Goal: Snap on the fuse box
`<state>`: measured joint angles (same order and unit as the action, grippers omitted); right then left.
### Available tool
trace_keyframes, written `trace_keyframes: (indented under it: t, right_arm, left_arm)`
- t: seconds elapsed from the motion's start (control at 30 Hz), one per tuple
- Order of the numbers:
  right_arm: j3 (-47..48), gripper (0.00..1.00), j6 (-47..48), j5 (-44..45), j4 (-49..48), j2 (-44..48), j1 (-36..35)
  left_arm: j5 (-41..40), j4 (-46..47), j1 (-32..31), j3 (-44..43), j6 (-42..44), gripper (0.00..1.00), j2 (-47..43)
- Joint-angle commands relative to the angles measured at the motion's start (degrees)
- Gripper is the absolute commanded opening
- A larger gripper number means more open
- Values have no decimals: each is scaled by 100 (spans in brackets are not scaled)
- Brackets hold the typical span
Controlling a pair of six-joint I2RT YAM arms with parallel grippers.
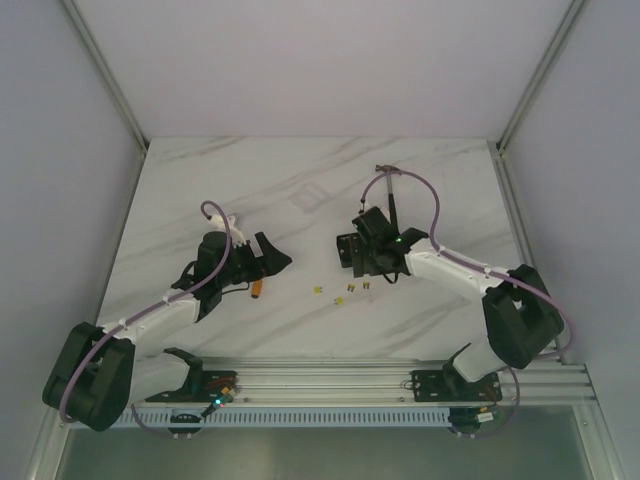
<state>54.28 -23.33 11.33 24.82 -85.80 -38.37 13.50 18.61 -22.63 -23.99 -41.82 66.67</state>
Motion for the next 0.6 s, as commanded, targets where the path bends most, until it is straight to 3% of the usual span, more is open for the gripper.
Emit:
trace_keyframes:
  t: [0.0, 0.03, 0.27, 0.57]
  right_arm:
    - [280, 69, -584, -183, 417, -387, -53]
    - [325, 63, -638, -162, 455, -463, -48]
    - [569, 48, -794, -13, 655, -792, -57]
    - [608, 45, -838, -215, 551, -1111, -68]
  left_arm:
    - [39, -112, -31, -96, -64, 100, -40]
    - [37, -119, -31, -108, -81, 100, -35]
    - [65, -191, -32, -172, -103, 100, 56]
    - [62, -213, -31, -174, -81, 100, 58]
